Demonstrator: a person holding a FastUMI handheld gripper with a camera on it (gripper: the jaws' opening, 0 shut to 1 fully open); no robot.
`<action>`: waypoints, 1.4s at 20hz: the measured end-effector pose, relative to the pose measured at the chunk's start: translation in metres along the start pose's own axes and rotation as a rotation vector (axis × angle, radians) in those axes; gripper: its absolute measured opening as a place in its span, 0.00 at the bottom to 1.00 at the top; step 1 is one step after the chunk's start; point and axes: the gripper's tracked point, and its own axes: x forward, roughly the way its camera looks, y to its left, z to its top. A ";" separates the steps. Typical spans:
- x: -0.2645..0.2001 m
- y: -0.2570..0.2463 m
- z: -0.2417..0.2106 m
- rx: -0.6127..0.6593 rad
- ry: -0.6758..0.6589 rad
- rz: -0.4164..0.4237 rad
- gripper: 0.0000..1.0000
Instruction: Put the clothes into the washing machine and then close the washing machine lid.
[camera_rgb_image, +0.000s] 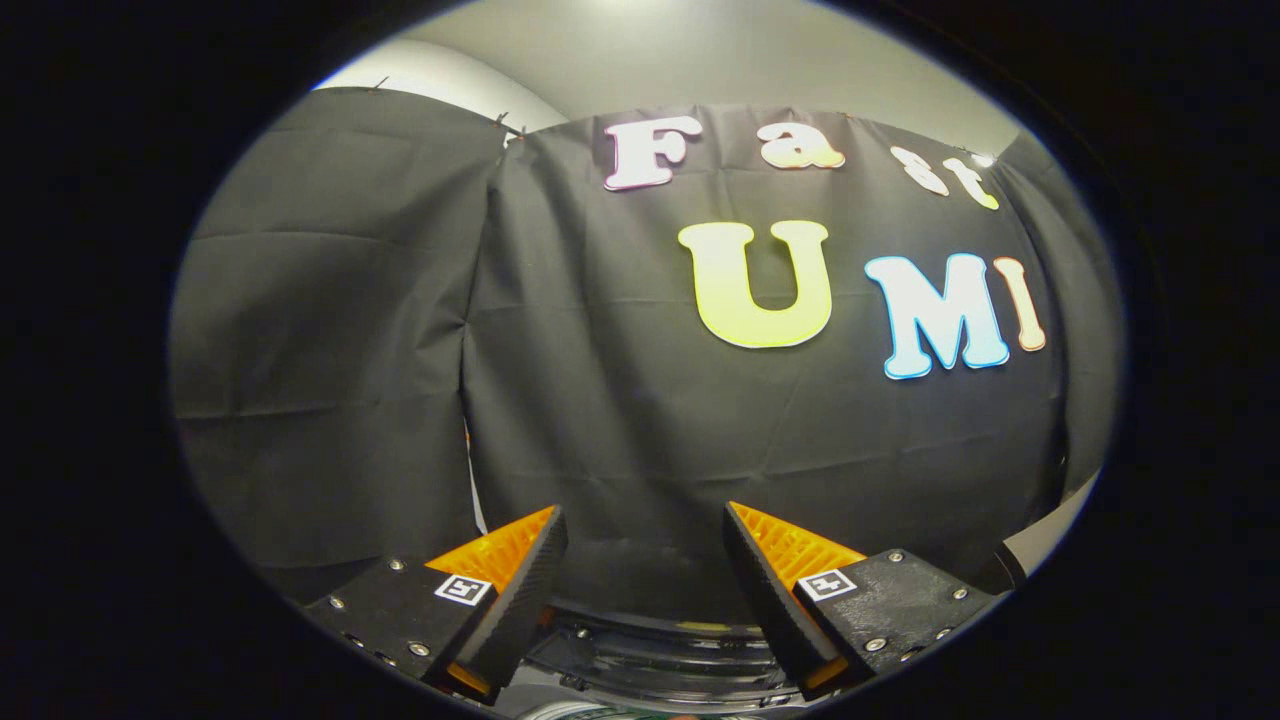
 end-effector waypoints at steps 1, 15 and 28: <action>0.006 -0.003 -0.001 0.005 0.011 -0.009 0.96; 0.054 -0.021 -0.068 0.036 0.293 -0.118 0.96; 0.031 -0.027 -0.097 0.057 0.423 -0.133 0.96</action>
